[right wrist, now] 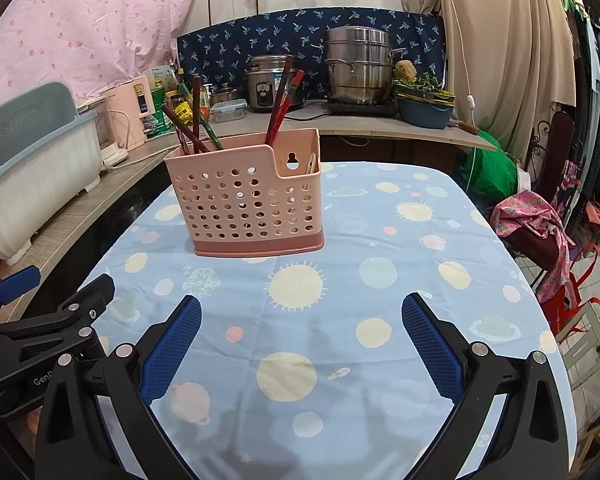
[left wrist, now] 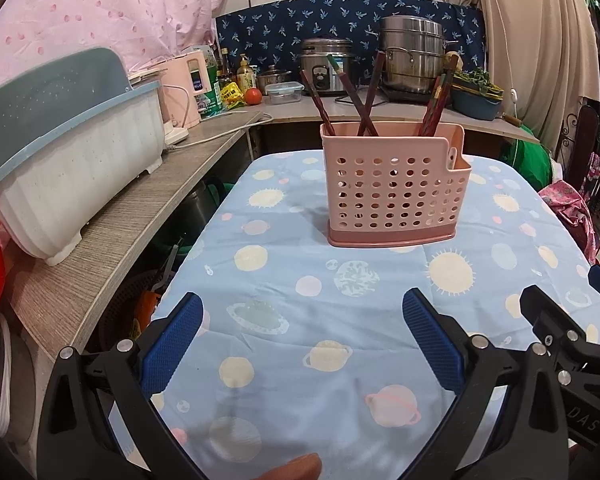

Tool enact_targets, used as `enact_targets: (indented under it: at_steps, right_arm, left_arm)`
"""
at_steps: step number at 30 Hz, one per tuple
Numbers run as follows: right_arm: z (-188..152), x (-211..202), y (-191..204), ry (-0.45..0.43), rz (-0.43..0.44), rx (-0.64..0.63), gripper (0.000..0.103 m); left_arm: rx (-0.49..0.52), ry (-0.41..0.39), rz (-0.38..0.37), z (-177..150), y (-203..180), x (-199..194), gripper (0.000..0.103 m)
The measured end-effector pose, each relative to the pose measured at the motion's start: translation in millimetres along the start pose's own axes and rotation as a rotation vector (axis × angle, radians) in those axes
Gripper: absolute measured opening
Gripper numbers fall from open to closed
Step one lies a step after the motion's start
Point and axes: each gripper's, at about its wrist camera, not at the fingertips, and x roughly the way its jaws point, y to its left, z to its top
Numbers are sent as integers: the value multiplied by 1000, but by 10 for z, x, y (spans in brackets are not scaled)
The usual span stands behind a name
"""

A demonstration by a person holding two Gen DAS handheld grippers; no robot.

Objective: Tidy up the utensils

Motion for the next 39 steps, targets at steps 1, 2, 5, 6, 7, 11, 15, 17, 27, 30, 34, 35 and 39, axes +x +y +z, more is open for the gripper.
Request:
enact_targets:
  at_steps: [1, 2, 5, 6, 7, 11, 15, 17, 27, 30, 34, 35, 39]
  right_arm:
    - [2, 2, 0, 0, 0, 0, 97]
    - [3, 5, -2, 0, 0, 0, 97]
    - [11, 6, 13, 1, 0, 0, 97]
    - [11, 6, 13, 1, -1, 0, 97]
    - [12, 6, 9, 1, -1, 0, 97]
    - [12, 8, 13, 1, 0, 1, 97]
    - [14, 9, 11, 1, 0, -1, 97]
    - [14, 8, 10, 1, -2, 1, 97]
    - [24, 20, 18, 2, 0, 0, 97]
    - [25, 18, 19, 1, -1, 0, 97]
    - [26, 17, 16, 0, -1, 1, 97]
    - [26, 19, 15, 0, -2, 1, 97]
    - [29, 21, 20, 1, -2, 0, 97]
  left_arm:
    - [-1, 3, -1, 0, 3, 6, 96]
    - [-3, 4, -2, 0, 7, 10, 96]
    - [-3, 6, -2, 2, 8, 15, 96]
    - [-1, 5, -1, 1, 0, 13, 96]
    - [-1, 4, 0, 1, -3, 11, 96]
    - [-2, 5, -1, 3, -4, 11, 96]
    - [-1, 4, 0, 4, 1, 14, 96]
    - [-1, 5, -1, 5, -4, 13, 96]
    - [-1, 6, -1, 11, 0, 27, 96]
    - [0, 6, 0, 11, -2, 25, 96]
    - [1, 6, -1, 12, -10, 18, 96]
    - [2, 6, -1, 11, -2, 21, 96]
    - [2, 7, -3, 7, 5, 41, 96]
